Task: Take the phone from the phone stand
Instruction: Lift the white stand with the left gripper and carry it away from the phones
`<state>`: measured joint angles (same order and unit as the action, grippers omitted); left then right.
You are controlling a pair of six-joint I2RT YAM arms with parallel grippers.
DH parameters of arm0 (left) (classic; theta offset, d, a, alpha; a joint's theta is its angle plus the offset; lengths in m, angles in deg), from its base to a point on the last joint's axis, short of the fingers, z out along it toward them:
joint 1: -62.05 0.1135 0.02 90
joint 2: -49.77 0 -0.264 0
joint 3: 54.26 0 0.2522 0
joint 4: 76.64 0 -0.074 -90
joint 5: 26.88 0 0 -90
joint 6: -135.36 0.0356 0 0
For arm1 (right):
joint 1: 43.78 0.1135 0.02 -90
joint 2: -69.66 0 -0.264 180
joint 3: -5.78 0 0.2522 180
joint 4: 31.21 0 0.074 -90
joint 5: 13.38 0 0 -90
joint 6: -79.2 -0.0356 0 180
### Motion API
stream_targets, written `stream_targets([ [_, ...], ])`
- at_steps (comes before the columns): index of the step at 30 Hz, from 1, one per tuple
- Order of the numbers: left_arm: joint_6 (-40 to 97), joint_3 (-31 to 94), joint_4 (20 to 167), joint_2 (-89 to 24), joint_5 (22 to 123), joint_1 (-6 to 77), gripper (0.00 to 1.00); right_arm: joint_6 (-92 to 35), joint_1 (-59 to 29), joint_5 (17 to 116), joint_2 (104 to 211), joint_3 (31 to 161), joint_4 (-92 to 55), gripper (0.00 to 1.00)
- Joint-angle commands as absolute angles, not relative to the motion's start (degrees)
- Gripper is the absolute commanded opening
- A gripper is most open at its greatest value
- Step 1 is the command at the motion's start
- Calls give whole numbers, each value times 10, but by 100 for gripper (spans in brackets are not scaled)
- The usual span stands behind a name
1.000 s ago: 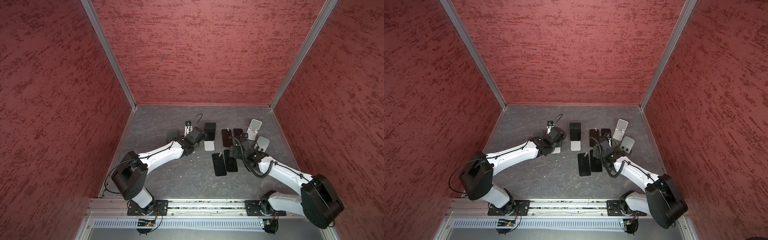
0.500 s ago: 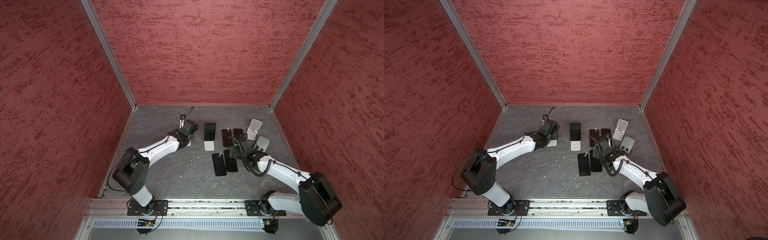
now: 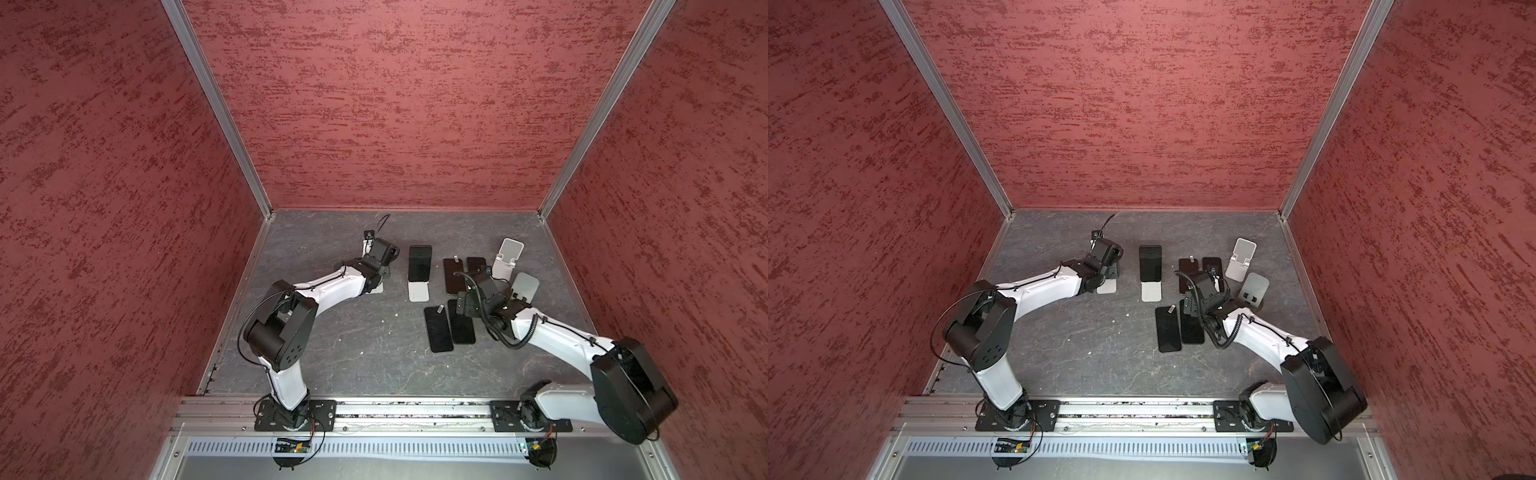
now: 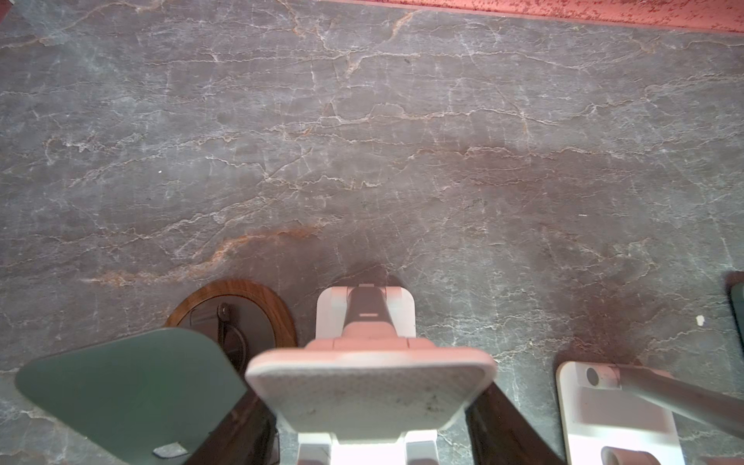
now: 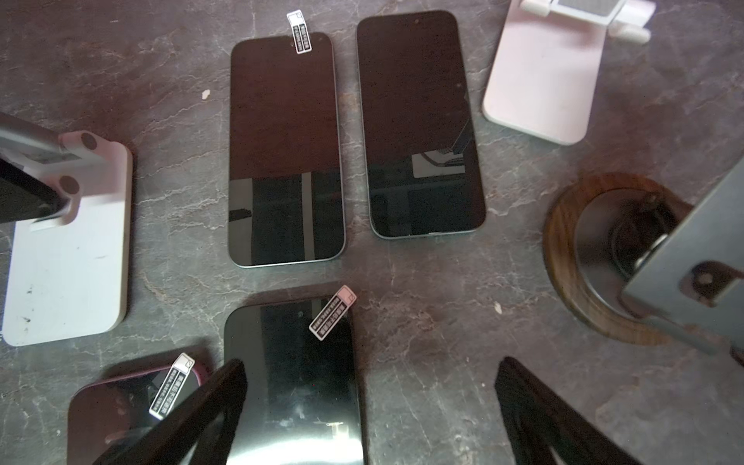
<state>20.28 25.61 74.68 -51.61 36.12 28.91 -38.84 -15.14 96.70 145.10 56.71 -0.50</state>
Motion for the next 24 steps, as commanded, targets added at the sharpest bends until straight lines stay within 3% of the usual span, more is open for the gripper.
stream_targets([
  [1,200,268,768,-519,370,291,57,-390,-158,965,1451,587,-4,99],
  [12,194,275,745,-513,369,291,87,-390,-158,961,1450,594,-1,99],
  [15,191,277,734,-506,361,290,100,-390,-158,960,1450,594,-1,99],
  [24,197,264,733,-463,360,277,100,-389,-159,949,1447,604,3,99],
])
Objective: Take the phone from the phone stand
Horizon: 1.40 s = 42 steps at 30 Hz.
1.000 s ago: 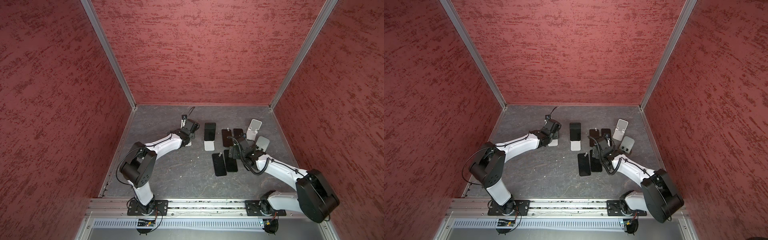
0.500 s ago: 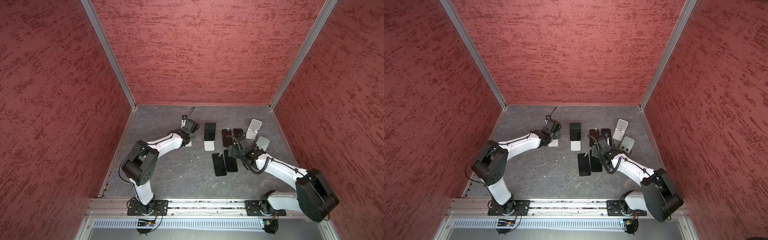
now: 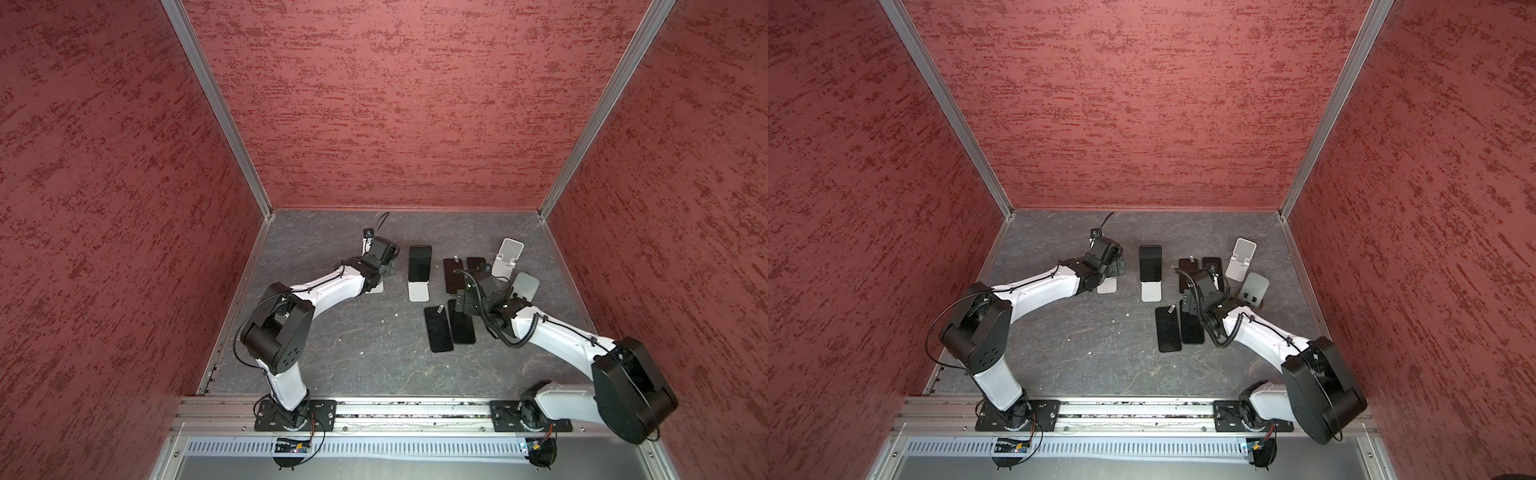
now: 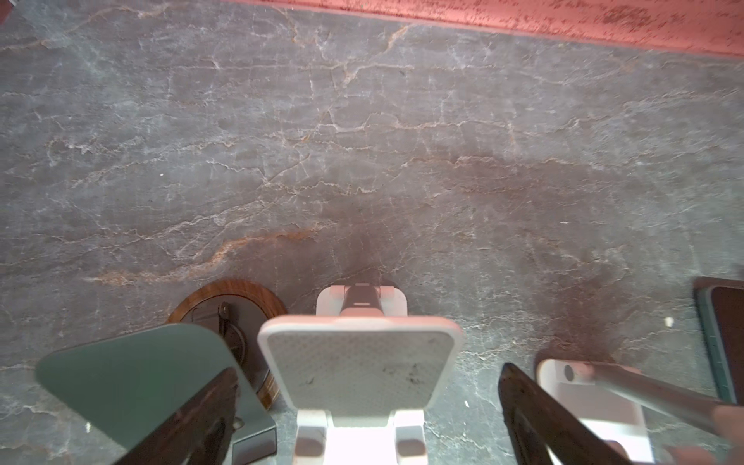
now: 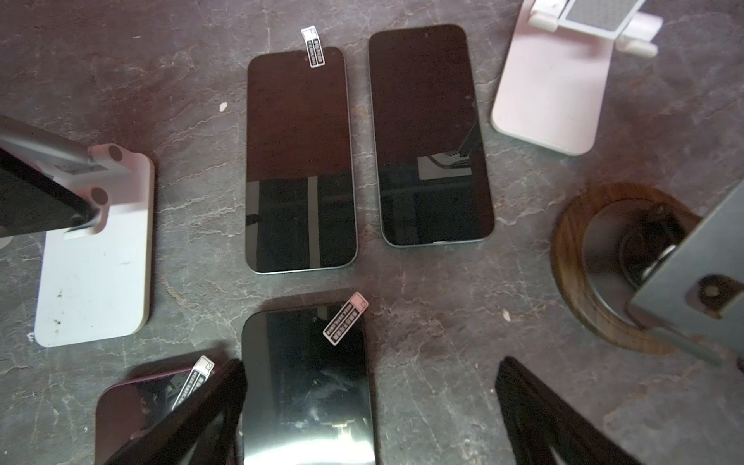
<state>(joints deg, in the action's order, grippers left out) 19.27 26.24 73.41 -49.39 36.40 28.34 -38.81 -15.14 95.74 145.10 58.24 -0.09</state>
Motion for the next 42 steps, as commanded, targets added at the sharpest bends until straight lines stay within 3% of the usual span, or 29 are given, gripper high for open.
stream_targets([
  [1,199,260,737,-456,359,275,100,-387,-159,948,1448,604,5,99],
  [8,224,212,788,-387,358,246,100,-373,-158,934,1441,616,13,99],
  [19,262,39,932,-222,413,195,100,-361,-156,886,1438,636,-24,99],
  [30,288,-68,954,-96,527,183,100,-350,-125,848,1486,692,-69,99],
  [42,261,-128,929,-17,500,182,100,-333,-93,837,1570,789,-81,99],
])
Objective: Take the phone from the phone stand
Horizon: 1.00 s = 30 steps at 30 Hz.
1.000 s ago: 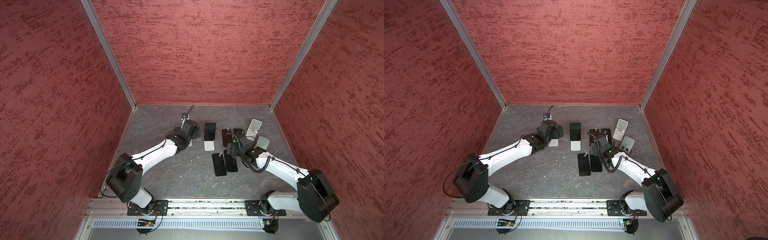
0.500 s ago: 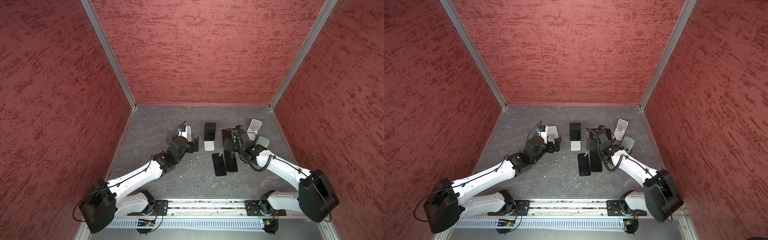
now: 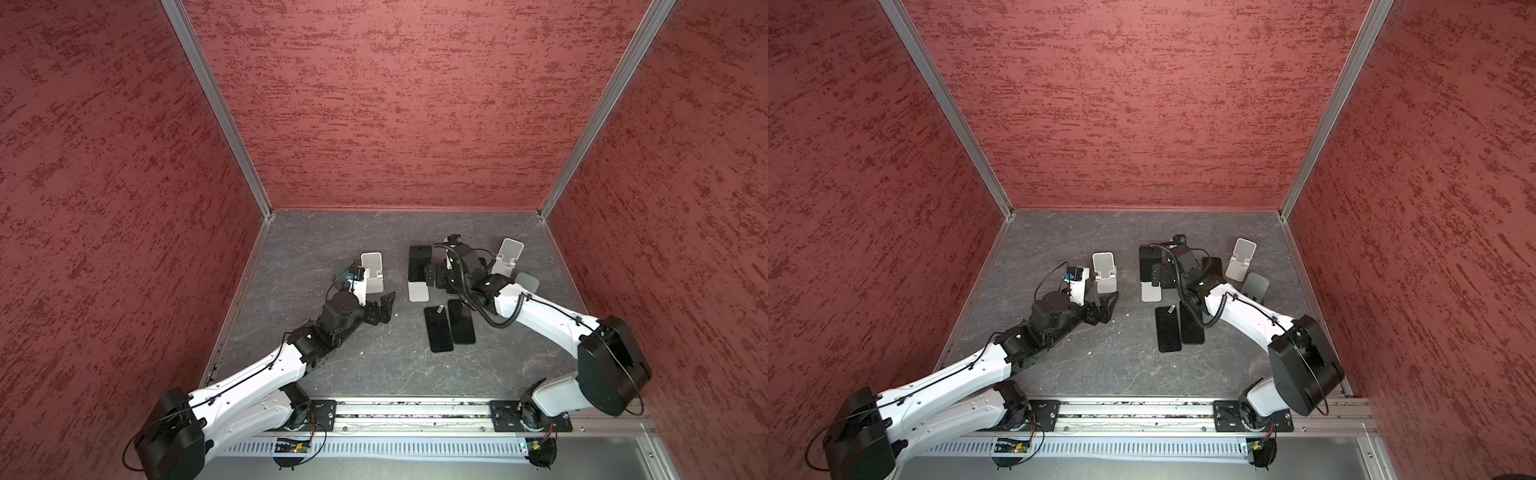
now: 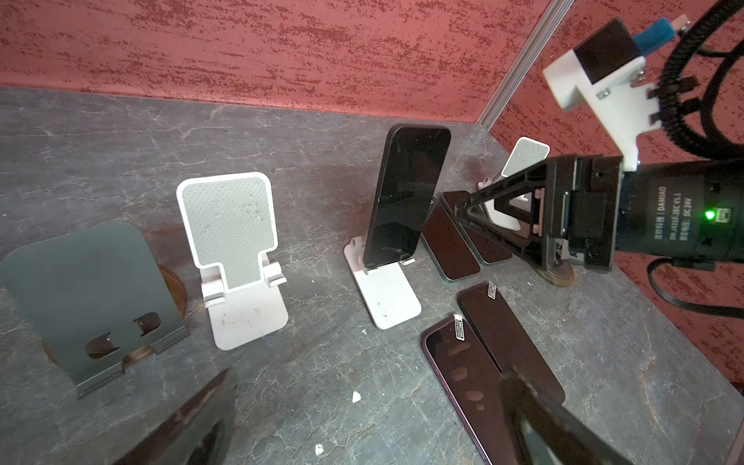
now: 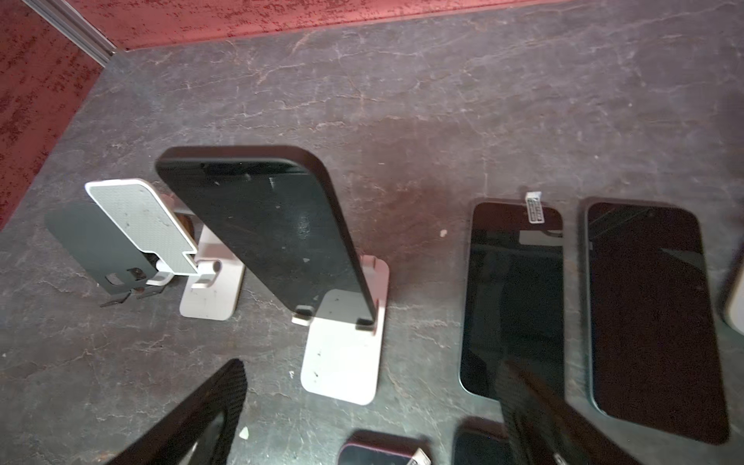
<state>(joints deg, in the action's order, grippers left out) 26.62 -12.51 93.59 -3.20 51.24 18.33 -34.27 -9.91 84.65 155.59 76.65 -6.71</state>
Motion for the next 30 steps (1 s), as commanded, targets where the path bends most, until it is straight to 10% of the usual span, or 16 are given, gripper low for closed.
stream_targets([
  [1,261,-128,924,-12,498,181,100,-333,-91,837,1577,796,-82,99],
  [30,260,-162,907,30,460,190,100,-418,-51,988,1707,902,-75,99],
])
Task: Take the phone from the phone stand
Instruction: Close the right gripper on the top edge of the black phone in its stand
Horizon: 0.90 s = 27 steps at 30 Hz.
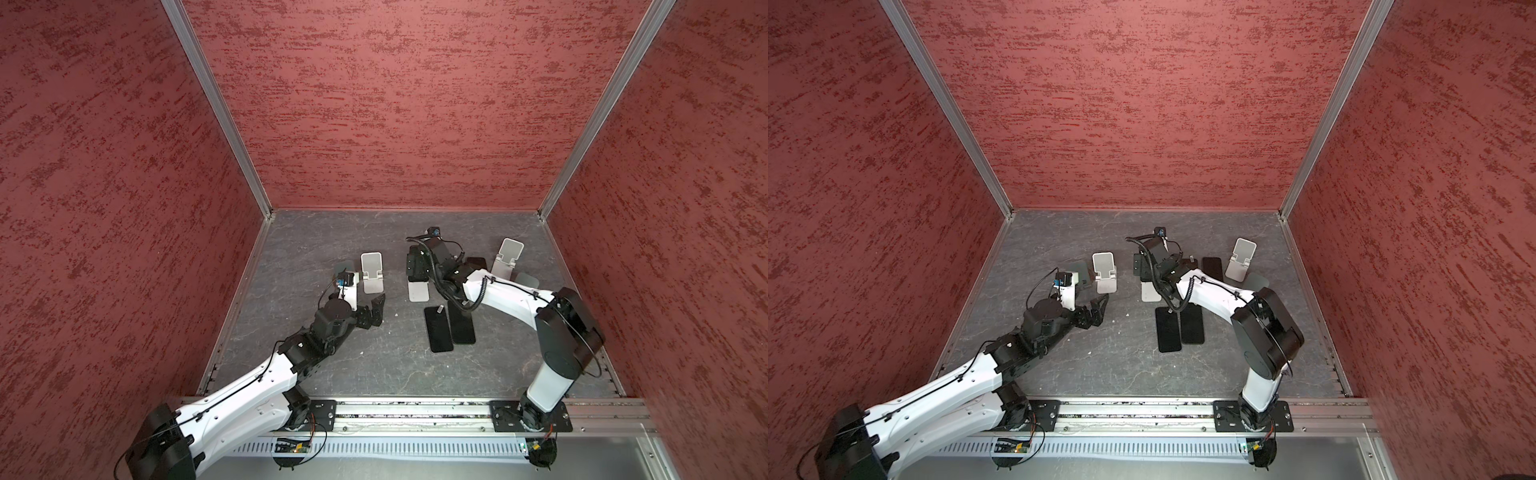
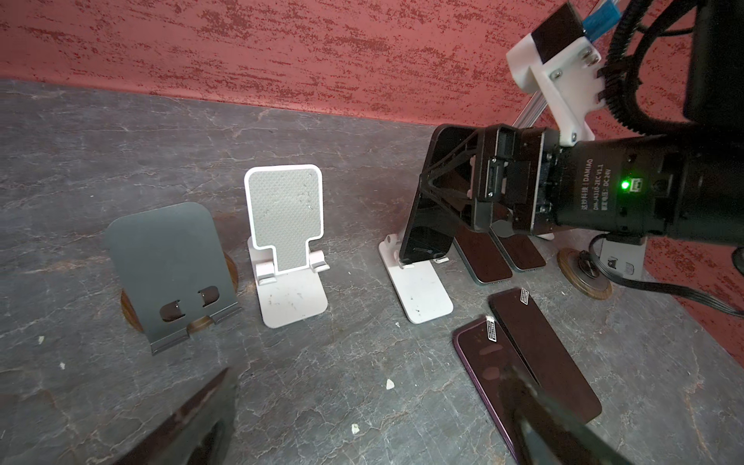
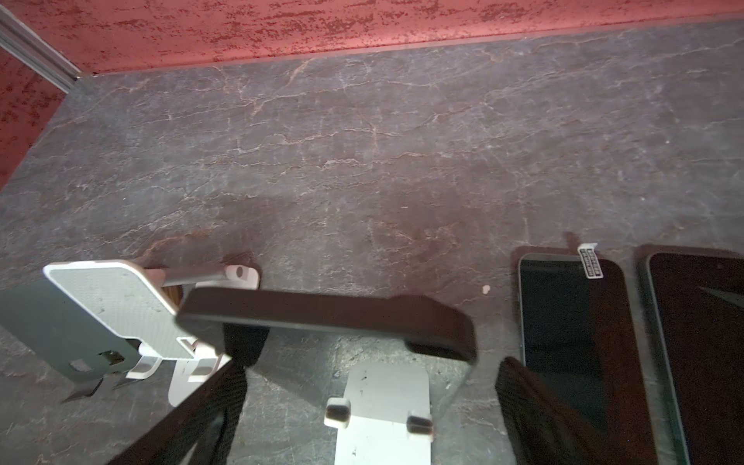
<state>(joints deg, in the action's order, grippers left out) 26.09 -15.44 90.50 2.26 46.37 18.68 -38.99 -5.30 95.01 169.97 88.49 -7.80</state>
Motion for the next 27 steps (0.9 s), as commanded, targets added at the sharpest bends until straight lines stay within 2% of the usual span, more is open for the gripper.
stream_targets([
  [1,261,-161,907,30,460,192,100,-425,-50,990,1710,901,-80,99],
  [15,265,-161,903,30,471,204,100,-461,-48,1009,1729,903,-88,97],
  [27,263,-174,911,33,480,213,100,-460,-38,1015,1740,916,-76,74],
])
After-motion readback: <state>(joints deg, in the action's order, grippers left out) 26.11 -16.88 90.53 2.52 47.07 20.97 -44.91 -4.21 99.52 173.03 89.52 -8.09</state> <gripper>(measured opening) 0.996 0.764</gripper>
